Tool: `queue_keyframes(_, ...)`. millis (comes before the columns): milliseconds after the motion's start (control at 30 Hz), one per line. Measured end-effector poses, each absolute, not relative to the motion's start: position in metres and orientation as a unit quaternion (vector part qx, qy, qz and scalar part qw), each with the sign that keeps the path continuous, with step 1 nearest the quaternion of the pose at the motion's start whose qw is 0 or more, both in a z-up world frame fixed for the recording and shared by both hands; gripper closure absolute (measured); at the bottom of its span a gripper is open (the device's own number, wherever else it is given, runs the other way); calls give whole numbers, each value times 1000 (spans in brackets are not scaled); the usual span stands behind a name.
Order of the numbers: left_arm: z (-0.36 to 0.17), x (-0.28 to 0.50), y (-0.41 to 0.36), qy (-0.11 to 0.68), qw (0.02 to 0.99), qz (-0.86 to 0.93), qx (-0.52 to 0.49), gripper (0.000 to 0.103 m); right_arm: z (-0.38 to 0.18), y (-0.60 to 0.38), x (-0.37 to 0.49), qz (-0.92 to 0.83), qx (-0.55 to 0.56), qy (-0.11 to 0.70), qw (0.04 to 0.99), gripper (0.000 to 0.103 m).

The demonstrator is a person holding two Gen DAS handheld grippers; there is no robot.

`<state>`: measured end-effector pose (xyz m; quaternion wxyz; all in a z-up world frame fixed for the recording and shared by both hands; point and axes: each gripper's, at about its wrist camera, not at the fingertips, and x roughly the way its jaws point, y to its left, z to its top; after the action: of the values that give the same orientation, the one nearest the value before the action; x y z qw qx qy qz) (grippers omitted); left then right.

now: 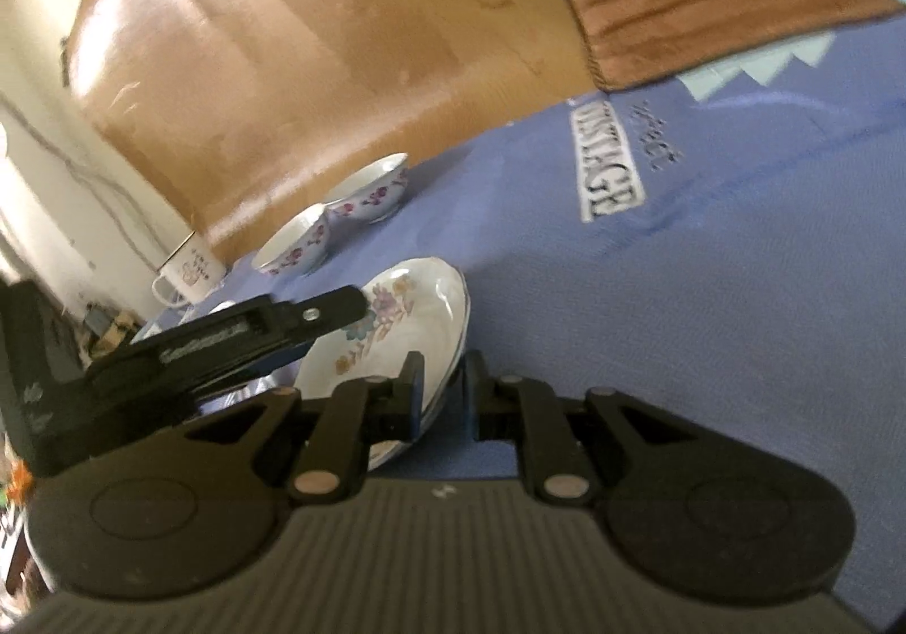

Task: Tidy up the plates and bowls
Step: 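Close the left gripper on the dish rim while the right gripper holds it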

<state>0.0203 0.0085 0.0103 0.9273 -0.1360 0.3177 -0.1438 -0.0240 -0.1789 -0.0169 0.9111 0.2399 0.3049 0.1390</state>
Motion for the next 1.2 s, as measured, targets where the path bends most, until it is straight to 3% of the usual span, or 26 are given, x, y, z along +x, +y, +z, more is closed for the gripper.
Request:
queue_keyframes(433,10,21,10,318,927,-143,-140,48,-38,-198,-18,157,323,309,881,85)
queue_keyframes(1200,10,21,10,319,926,-145,-139,48,-37,-197,-19,157,321,307,882,85)
